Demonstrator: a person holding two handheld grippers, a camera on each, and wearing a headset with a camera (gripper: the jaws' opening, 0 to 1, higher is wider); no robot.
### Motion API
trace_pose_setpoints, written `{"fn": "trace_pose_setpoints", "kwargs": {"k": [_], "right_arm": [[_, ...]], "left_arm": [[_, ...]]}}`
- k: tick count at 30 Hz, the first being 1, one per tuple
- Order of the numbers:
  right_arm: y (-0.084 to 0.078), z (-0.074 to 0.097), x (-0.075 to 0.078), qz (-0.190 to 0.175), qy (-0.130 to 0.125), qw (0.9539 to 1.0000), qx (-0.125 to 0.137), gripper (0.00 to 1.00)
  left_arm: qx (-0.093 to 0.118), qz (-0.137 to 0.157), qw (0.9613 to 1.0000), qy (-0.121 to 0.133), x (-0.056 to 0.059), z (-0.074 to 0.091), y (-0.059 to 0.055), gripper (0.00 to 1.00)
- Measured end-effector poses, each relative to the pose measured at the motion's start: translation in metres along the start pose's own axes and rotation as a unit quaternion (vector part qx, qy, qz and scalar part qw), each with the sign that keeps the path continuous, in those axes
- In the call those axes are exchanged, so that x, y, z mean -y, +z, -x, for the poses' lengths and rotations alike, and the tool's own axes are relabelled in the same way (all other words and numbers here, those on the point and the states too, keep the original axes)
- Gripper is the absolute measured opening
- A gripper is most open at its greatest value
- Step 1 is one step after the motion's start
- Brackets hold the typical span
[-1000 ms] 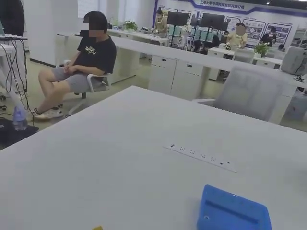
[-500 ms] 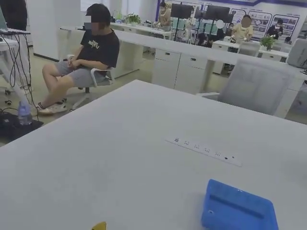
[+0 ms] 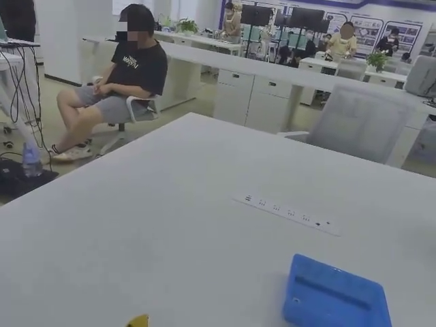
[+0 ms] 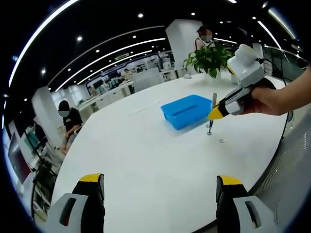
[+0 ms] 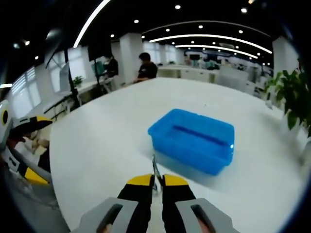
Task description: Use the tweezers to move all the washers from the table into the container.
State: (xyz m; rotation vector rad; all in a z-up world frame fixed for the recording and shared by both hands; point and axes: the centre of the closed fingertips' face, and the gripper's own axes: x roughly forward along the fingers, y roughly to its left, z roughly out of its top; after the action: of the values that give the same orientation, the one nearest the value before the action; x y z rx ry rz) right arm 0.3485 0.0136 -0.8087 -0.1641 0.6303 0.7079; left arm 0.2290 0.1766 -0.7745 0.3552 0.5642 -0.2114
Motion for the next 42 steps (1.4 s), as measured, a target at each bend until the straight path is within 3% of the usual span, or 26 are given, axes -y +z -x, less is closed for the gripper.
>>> {"fn": "trace_pose_setpoints", "kwargs": {"k": [8, 15, 28, 36, 42], "right_arm": [[0.004, -0.001, 0.003, 0.013, 0.003, 0.9998, -0.018, 0.02], [0.026, 0.004, 0.010, 0.060, 0.000, 0.9981, -0.009, 0.02], [0.077, 0.007, 0.019, 0.068, 0.002, 0.9970, 0.038, 0.02], [0.096, -0.012, 0.044, 0.041, -0.016, 0.9974, 0.057, 0.02], [0.092, -0.036, 0.056, 0.019, -0.026, 0.9983, 0.049, 0.02]], "left_arm": [[0.005, 0.001, 1.0000, 0.003, -0.001, 0.001, 0.002, 0.98], [0.009, 0.002, 1.0000, 0.004, -0.002, 0.001, 0.003, 0.98], [0.006, 0.000, 1.0000, 0.003, -0.001, 0.001, 0.002, 0.97], [-0.001, 0.003, 1.0000, 0.004, -0.002, 0.000, -0.001, 0.97], [-0.006, 0.001, 1.0000, 0.001, -0.001, -0.001, -0.002, 0.97]]}}
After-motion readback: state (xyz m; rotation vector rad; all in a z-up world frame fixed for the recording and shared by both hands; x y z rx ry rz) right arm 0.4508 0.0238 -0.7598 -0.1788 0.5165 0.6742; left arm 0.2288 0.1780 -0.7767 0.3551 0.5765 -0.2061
